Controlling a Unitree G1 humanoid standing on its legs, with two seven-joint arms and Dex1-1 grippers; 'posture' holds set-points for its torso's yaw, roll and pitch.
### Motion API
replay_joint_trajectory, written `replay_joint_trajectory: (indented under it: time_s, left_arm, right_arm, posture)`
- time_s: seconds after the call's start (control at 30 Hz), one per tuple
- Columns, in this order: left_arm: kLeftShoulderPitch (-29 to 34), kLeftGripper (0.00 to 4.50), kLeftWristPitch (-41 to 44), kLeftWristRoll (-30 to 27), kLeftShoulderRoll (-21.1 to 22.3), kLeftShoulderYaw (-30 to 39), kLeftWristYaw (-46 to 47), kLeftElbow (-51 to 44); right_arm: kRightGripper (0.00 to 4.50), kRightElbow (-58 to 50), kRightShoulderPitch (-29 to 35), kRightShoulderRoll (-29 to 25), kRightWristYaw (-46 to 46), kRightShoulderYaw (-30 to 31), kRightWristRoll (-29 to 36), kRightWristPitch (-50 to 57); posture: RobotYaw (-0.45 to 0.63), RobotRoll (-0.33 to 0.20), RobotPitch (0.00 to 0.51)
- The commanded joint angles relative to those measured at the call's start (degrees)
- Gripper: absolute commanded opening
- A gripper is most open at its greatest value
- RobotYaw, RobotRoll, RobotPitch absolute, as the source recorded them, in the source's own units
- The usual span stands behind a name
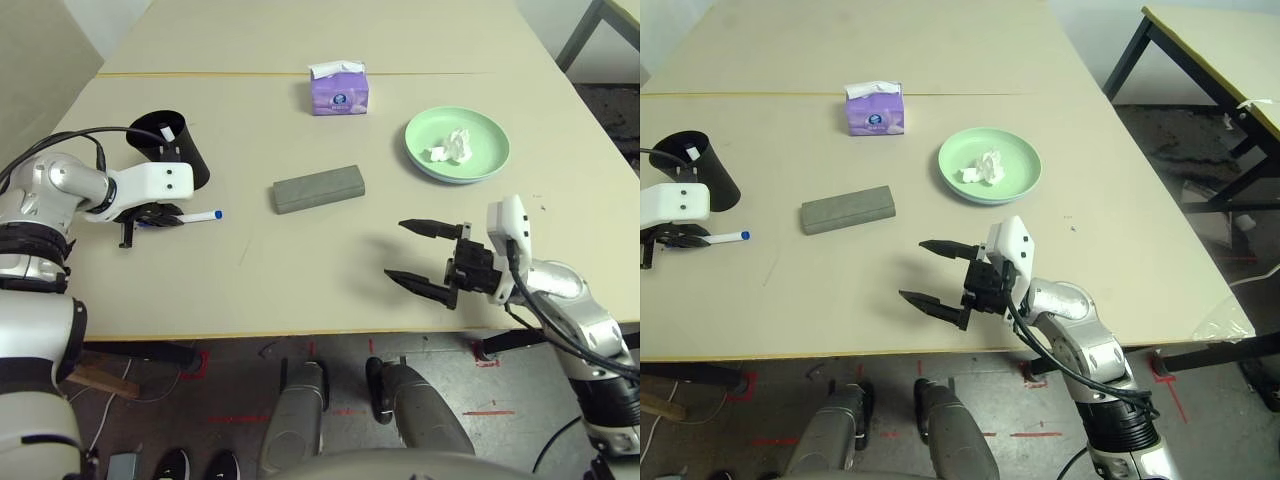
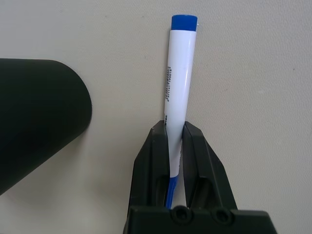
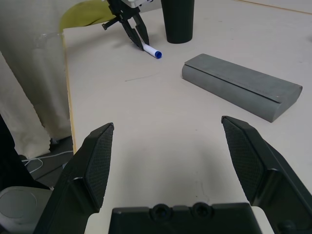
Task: Organize and tidy the items on the table.
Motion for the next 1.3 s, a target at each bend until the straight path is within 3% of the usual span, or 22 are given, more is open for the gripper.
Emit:
replay_joint_trajectory:
  time_s: [0.03, 0.13, 0.27, 0.43, 0.6, 0.73, 0.87, 1.03, 1.3]
  left_arm:
    - [0.76, 0.25, -0.26, -1.14, 0.5, 0.46, -3.25, -0.47]
    - [1.64, 0.25, 2.05, -5.87, 0.0, 2.71, -10.22, -2.93]
    - [4.8, 0.25, 17.25, -21.51, -0.78, 6.19, -20.16, -16.06]
    - [8.98, 0.25, 38.89, -39.03, 0.48, 10.07, -20.44, -36.97]
    - [8.61, 0.25, 53.17, -47.97, -1.3, 18.78, -14.35, -47.91]
    - [6.75, 0.25, 56.61, -49.76, -2.41, 25.53, -5.26, -47.67]
    - [6.01, 0.25, 54.76, -48.78, -2.07, 31.22, 3.32, -43.75]
    - [4.9, 0.25, 46.35, -45.15, -0.71, 35.49, 11.3, -34.68]
    - [2.29, 0.25, 30.59, -38.37, -2.39, 34.76, 19.59, -18.34]
  right_arm:
    - [4.5, 0.29, 0.21, 0.09, 0.88, 0.3, 0.43, -0.19]
    - [4.5, 0.67, 0.0, 0.56, 0.46, -0.25, 0.62, -0.21]
    - [4.5, 1.09, -0.84, 2.65, -2.4, -1.8, 1.64, 0.74]
    - [4.5, 2.05, -1.16, 3.05, -4.0, -1.71, 0.59, 0.99]
    - [4.5, 2.95, -1.14, 3.04, -4.59, -1.4, -0.18, 0.64]
    - [4.5, 3.33, -1.33, 3.2, -5.41, -1.35, -1.01, 0.7]
    - [4.5, 3.57, -1.28, 3.45, -5.63, -1.04, -1.51, 0.48]
    - [4.5, 3.6, -1.16, 3.33, -5.08, -0.49, -1.66, 0.44]
    - [4.5, 4.21, -2.16, 2.7, -4.28, -0.9, -1.75, 0.57]
  posture:
    - [-0.08, 0.0, 0.236]
    - [-0.07, 0.0, 0.233]
    - [-0.07, 0.0, 0.232]
    - [-0.06, 0.0, 0.23]
    - [-0.05, 0.0, 0.227]
    - [-0.05, 0.0, 0.226]
    - [-0.03, 0.0, 0.223]
    - [-0.02, 0.0, 0.219]
    - [-0.03, 0.0, 0.208]
